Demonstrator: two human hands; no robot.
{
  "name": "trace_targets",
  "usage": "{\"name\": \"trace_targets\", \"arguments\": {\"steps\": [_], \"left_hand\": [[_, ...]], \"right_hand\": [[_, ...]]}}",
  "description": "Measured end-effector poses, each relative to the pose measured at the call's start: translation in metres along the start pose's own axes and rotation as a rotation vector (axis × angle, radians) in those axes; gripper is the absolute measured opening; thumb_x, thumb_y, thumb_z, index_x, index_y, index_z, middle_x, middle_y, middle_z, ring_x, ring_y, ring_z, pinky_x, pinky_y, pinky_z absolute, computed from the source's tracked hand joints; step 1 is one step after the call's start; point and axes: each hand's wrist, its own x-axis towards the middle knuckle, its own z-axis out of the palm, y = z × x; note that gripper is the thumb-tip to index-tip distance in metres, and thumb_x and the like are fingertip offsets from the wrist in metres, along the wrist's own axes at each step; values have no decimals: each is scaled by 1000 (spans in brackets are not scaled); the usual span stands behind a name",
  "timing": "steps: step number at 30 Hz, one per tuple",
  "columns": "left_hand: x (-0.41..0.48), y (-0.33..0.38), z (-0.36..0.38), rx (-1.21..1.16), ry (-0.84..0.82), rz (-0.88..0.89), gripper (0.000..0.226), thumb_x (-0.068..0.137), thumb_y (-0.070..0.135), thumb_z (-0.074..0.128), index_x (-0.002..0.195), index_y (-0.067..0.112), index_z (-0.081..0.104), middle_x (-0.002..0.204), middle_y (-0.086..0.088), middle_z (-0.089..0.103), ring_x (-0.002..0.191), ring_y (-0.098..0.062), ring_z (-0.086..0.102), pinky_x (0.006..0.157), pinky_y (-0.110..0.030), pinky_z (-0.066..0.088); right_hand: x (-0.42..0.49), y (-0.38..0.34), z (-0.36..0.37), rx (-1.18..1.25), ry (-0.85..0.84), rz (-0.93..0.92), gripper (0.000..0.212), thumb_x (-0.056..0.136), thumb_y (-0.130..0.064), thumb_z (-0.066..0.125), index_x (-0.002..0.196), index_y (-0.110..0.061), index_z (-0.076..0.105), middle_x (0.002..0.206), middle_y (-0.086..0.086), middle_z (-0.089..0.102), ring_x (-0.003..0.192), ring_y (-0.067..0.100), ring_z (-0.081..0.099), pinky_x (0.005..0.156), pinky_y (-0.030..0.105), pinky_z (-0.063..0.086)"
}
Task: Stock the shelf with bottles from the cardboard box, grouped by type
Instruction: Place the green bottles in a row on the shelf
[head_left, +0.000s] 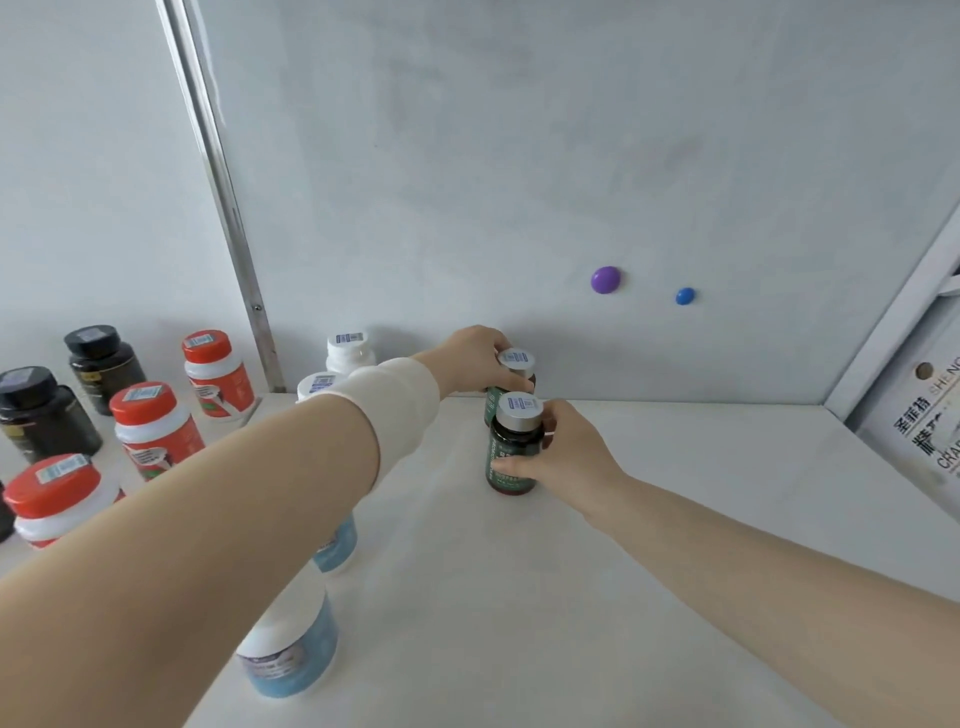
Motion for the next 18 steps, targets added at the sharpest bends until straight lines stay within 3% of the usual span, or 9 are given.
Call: {"name": "trace_targets", "arguments": {"steps": [4,10,15,18], "left_hand": [[3,-3,0,20,6,-5,45,74,29,77,110,8,60,97,-1,57,87,-18,54,86,-32,48],[-6,4,-6,82,-79,-22,38,79,36,71,106,13,58,103,-4,58,87,-19,54,80,-29,47],[-53,29,-39,414,-97,-107,65,83,47,62,136,16,41,133,-1,49,113,-24,56,102,-37,40],[-108,43,-62,596,-4,-78,61,86,40,62,137,16,40,138,-1,46,125,-23,45,100,-33,37]], "right_hand": [[0,3,2,2,13,-9,63,66,-14,82,119,-12,47,114,-1,54,99,14,52,80,24,41],[-2,-9,-3,-111,-47,44,77,67,-22,82,130,-11,38,130,5,48,118,20,50,95,30,44],[-27,-45,-27,-298,-37,-49,80,73,-34,76,136,-11,32,135,8,38,129,20,37,87,23,32],[-56,-68,-36,-397,-14,-120,75,76,-34,72,135,-8,33,137,11,38,127,23,39,88,25,34]]}}
